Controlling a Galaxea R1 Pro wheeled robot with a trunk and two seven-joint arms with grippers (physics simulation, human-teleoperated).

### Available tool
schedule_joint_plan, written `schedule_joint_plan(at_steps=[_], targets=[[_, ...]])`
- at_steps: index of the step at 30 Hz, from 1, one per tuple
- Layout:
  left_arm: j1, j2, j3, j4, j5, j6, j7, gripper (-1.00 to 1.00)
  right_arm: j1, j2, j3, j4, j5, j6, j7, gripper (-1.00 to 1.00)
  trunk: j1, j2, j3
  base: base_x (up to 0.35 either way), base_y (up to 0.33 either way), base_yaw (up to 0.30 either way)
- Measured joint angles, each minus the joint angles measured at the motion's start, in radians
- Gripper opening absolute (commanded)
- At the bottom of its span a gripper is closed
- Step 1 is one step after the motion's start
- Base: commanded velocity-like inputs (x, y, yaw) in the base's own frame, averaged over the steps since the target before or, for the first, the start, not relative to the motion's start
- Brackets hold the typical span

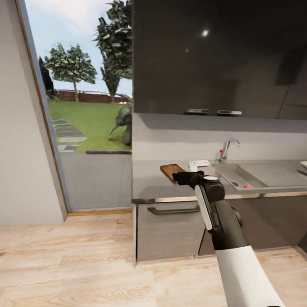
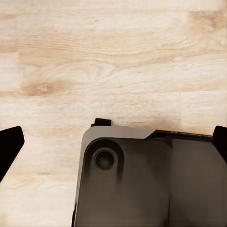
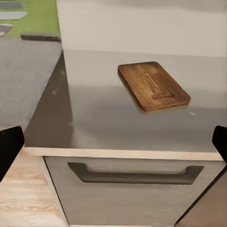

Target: In the kitchen, take the Vidalia onion out of the sink, dice it on the chopping board with the paring knife, put the diced onion into the bowl on the countertop, then place both the paring knife and the chopping board into the sink.

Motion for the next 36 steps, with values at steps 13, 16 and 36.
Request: schedule_joint_plan(at_steps=[13,16,36], targets=[[0.000,-0.001,0.000,0.007,0.000,0.000,0.000,1.00,0.000,0.002,-0.025,0.058,-0.002,0.000,-0.106,1.00,0.000,0.000,0.000,0.268,0.220,0.000],[0.000,-0.001,0.000,0.008,0.000,0.000,0.000,1.00,0.000,0.004,-0.076,0.077,-0.001,-0.001,-0.109,1.00,0.000,0.000,0.000,0.277,0.208,0.000],[0.000,-0.001,0.000,0.008,-0.001,0.000,0.000,1.00,0.000,0.003,-0.280,0.122,-0.002,-0.007,-0.183,1.00,0.000,0.000,0.000,0.295,0.133,0.000]])
